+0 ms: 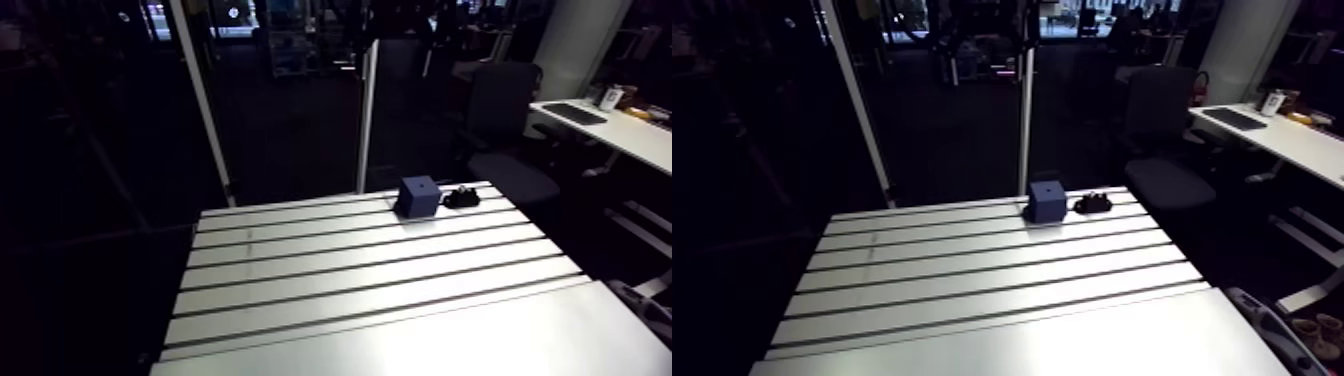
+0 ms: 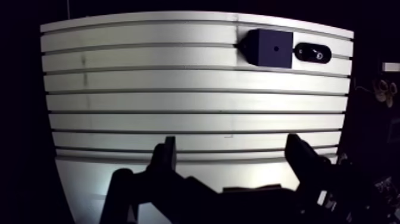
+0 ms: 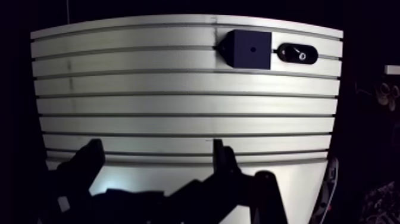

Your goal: Pick up the M10 bolt and insert it into the hole until fully seated.

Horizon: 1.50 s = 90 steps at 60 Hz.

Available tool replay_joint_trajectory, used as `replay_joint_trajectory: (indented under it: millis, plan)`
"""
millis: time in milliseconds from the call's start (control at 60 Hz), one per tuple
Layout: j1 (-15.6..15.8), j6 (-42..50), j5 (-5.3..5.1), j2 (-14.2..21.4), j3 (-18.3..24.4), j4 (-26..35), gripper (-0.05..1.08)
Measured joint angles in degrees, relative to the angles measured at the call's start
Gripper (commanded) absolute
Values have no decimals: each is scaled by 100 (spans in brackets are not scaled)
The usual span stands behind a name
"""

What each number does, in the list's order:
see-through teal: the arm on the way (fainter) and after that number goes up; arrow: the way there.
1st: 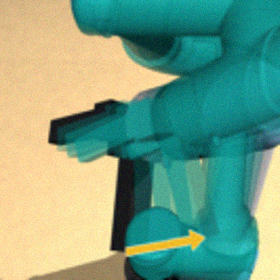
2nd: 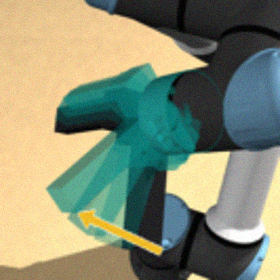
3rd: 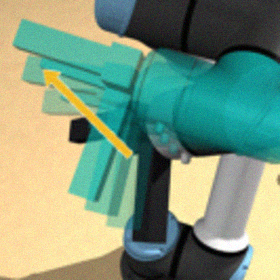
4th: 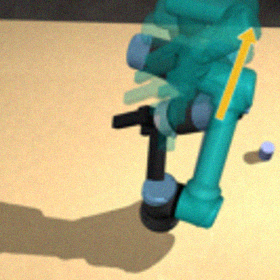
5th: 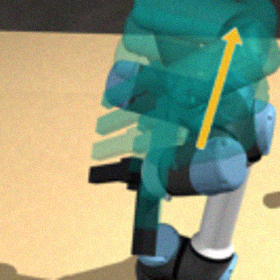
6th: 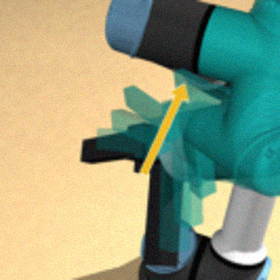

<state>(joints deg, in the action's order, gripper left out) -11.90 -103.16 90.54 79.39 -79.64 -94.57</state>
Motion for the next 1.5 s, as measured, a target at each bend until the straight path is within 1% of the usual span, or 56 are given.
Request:
replay_joint_trajectory:
  millis: [267,450,867,1033,1283,1500]
  plan:
    - [-416,-407,-117,-233,-30,-517,1]
    - [-668,-662,-160,-402,-70,-929,1]
    - [-1139,-1098,-196,-864,-166,-1707,1]
    - [-1292,-1192,-212,-1110,-194,-1958,1]
    - [-1456,-1218,-235,-1468,-161,-2136,1]
    - [-1589,-1239,-246,-1641,-107,-2161,1]
